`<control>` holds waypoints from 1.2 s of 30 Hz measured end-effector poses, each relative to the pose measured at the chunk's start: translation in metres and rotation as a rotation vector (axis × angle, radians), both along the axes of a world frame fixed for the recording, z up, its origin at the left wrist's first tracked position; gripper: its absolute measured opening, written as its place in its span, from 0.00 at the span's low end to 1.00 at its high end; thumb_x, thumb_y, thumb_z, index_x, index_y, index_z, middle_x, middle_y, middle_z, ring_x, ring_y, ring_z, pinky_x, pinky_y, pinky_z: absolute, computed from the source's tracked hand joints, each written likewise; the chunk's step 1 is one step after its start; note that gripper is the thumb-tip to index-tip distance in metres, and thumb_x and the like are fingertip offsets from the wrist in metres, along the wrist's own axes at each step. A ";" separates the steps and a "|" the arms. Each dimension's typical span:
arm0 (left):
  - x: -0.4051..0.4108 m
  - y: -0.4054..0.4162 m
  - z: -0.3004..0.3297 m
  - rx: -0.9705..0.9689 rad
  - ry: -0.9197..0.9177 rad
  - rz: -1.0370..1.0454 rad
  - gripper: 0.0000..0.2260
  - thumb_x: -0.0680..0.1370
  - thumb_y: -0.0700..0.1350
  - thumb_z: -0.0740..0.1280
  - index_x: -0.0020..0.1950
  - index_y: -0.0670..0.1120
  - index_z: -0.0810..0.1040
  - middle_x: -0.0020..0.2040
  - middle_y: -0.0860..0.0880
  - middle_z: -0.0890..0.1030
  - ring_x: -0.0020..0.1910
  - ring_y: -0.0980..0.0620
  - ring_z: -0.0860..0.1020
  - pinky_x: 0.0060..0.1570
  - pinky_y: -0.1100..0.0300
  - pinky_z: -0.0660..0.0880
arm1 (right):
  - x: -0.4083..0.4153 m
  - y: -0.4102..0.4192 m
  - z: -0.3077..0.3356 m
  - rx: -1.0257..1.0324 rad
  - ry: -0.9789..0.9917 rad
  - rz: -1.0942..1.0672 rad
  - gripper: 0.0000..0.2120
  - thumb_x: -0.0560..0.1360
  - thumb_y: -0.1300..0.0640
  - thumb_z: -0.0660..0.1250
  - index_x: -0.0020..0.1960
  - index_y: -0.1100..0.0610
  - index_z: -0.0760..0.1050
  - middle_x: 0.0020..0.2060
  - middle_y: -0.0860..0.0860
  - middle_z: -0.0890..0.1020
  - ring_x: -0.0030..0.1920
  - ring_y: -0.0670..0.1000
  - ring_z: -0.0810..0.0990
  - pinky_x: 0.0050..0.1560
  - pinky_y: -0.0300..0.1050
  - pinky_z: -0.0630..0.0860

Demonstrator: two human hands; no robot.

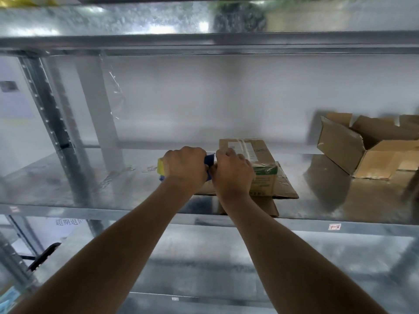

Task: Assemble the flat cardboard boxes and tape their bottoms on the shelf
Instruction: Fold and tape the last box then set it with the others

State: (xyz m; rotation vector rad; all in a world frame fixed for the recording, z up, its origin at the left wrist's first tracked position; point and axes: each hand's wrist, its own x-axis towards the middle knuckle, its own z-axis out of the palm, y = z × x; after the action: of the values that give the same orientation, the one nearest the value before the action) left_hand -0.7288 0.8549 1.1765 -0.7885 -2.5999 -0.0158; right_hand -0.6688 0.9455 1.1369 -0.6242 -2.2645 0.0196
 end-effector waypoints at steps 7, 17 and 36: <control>-0.030 -0.003 -0.026 0.180 -0.048 -0.030 0.10 0.82 0.55 0.64 0.61 0.60 0.79 0.47 0.53 0.83 0.44 0.48 0.81 0.47 0.52 0.80 | 0.008 0.005 -0.009 0.025 0.027 0.068 0.20 0.80 0.53 0.71 0.69 0.53 0.70 0.56 0.53 0.82 0.54 0.56 0.83 0.54 0.51 0.81; -0.068 -0.026 -0.050 0.190 -0.049 0.006 0.12 0.83 0.57 0.62 0.67 0.62 0.76 0.52 0.51 0.85 0.50 0.45 0.82 0.49 0.54 0.73 | 0.006 0.023 -0.029 0.228 -0.010 0.050 0.15 0.76 0.53 0.75 0.61 0.55 0.83 0.56 0.54 0.82 0.52 0.57 0.84 0.51 0.53 0.83; -0.089 -0.039 -0.074 0.082 0.019 -0.028 0.27 0.85 0.59 0.53 0.84 0.59 0.51 0.82 0.36 0.53 0.81 0.33 0.52 0.78 0.40 0.52 | -0.022 0.007 -0.012 -0.139 0.100 -0.034 0.17 0.77 0.55 0.65 0.63 0.51 0.84 0.60 0.49 0.83 0.61 0.56 0.76 0.64 0.55 0.72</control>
State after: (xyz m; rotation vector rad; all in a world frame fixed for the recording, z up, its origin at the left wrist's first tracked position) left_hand -0.8174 0.8161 1.1026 -0.7913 -2.5531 -0.1221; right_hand -0.6913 0.9530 1.1247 -0.7191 -2.1687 0.1893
